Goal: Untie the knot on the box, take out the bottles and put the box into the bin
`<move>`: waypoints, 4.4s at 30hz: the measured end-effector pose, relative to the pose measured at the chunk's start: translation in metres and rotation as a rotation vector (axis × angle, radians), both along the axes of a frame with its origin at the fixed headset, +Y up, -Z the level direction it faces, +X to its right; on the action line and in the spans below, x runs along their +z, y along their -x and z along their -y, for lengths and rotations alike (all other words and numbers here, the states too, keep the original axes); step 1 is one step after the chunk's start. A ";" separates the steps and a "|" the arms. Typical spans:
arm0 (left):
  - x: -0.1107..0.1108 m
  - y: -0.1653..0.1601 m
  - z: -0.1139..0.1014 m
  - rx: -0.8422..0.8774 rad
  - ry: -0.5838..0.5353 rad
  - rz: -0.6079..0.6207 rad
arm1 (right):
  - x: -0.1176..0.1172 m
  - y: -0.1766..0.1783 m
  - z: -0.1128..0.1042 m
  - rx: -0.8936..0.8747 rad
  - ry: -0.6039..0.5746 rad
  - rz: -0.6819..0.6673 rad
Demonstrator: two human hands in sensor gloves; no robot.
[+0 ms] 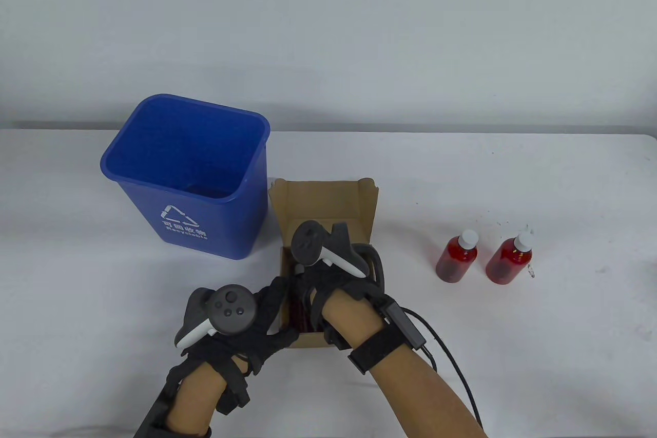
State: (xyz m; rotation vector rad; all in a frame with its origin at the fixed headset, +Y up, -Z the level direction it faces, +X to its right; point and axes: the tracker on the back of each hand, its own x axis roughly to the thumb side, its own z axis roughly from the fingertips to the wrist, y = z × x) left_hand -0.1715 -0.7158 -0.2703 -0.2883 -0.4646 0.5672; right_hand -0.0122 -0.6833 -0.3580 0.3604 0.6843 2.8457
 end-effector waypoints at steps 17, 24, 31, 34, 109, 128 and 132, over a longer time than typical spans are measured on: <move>-0.003 0.002 0.003 0.037 0.030 0.007 | -0.028 0.009 0.045 0.055 0.512 -0.021; -0.003 0.002 0.003 0.032 0.033 0.006 | -0.034 0.008 0.057 0.057 0.639 0.003; -0.002 -0.001 0.001 0.022 0.032 0.021 | -0.033 0.007 0.059 -0.035 0.666 -0.021; -0.001 -0.001 0.000 0.013 0.031 0.025 | -0.035 0.002 0.057 -0.109 0.710 0.003; 0.003 -0.001 0.000 0.008 0.032 0.027 | 0.092 -0.358 0.035 -0.345 -0.566 0.619; 0.003 -0.001 0.000 0.011 0.036 0.026 | 0.089 -0.374 0.046 -0.472 -0.469 0.660; 0.003 -0.001 0.000 0.010 0.036 0.025 | 0.094 -0.373 0.033 -0.450 -0.490 0.648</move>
